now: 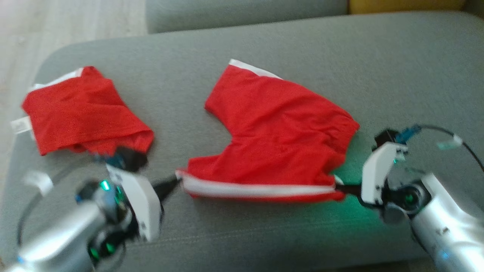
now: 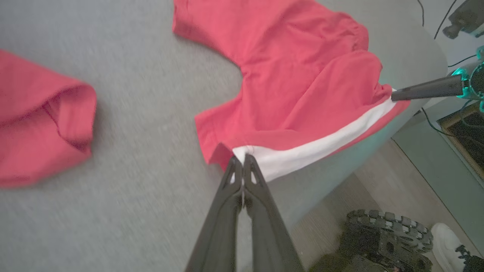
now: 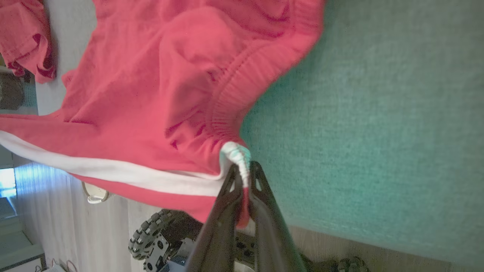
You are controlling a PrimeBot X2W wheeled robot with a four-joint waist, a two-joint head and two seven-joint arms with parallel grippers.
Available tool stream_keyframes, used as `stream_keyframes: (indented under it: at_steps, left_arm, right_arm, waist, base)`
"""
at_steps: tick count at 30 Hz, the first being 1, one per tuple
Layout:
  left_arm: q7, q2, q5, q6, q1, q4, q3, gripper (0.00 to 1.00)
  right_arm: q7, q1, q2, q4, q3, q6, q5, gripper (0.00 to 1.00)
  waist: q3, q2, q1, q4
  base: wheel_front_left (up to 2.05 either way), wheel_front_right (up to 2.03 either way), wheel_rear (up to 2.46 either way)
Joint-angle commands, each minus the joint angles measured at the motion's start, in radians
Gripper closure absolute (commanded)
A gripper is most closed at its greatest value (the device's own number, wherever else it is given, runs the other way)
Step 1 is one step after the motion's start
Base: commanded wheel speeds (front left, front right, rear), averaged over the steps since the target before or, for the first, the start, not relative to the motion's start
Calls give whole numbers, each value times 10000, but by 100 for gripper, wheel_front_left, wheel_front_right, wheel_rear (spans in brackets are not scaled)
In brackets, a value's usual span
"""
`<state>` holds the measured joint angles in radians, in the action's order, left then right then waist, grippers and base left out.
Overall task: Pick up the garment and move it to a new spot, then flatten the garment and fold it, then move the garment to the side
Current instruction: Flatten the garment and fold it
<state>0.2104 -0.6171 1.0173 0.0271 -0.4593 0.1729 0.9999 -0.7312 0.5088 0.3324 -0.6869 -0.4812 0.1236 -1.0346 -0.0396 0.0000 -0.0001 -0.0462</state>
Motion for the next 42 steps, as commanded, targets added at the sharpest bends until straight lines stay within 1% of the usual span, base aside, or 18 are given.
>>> stream_keyframes:
  at_steps: [1, 5, 6, 13, 19, 26, 30, 35, 42]
  left_arm:
    - [117, -553, -164, 27, -1129, -307, -722, 100]
    - [456, -881, -350, -39, -2117, -195, -1033, 100]
    - [456, -881, -350, -39, -2117, -195, -1033, 100]
    - [811, -1080, -736, -139, -3596, 520, -1368, 100]
    - [839, -893, -819, -285, -4384, 1395, -1532, 100]
    - [692, -611, -1409, -479, -5393, 2612, -1414, 100]
    - [551, -386, -1879, -653, -6028, 3453, -1221, 100]
    - [125, -16, -2300, -771, -6750, 4517, -1121, 100]
    - [-760, 505, -2646, -937, -7432, 5795, -1061, 100]
  right_arm:
    - [255, 644, -207, 518, 233, 71, 203, 100]
    - [644, 1099, -869, 851, 744, 71, 473, 100]
    - [644, 1099, -869, 851, 744, 71, 473, 100]
    - [1277, 1798, -1850, 945, 1527, 71, 1133, 100]
    - [1866, 2378, -2404, 716, 2214, 71, 1516, 100]
    - [2525, 2921, -2750, 357, 2550, 71, 1631, 100]
    - [2871, 3239, -2810, 99, 2415, 71, 1584, 100]
    - [3362, 3544, -2818, -101, 1587, 71, 931, 100]
    - [4361, 4029, -2820, -867, 895, 71, 156, 100]
  waist:
    - [-434, 0, 1, -422]
    - [-913, 0, 1, -926]
    - [-913, 0, 1, -926]
    - [-1531, 0, 1, -1735]
    - [-1908, 0, 1, -2208]
    - [-2376, 0, 1, -2431]
    - [-2626, 0, 1, -2537]
    - [-2910, 0, 1, -2703]
    - [-3241, 0, 1, -2971]
  base:
    - [0, 0, 0]
    - [0, 0, 0]
    - [0, 0, 0]
    - [0, 0, 0]
    - [0, 0, 0]
    - [0, 0, 0]
    - [0, 0, 0]
    - [0, 0, 0]
    - [0, 0, 0]
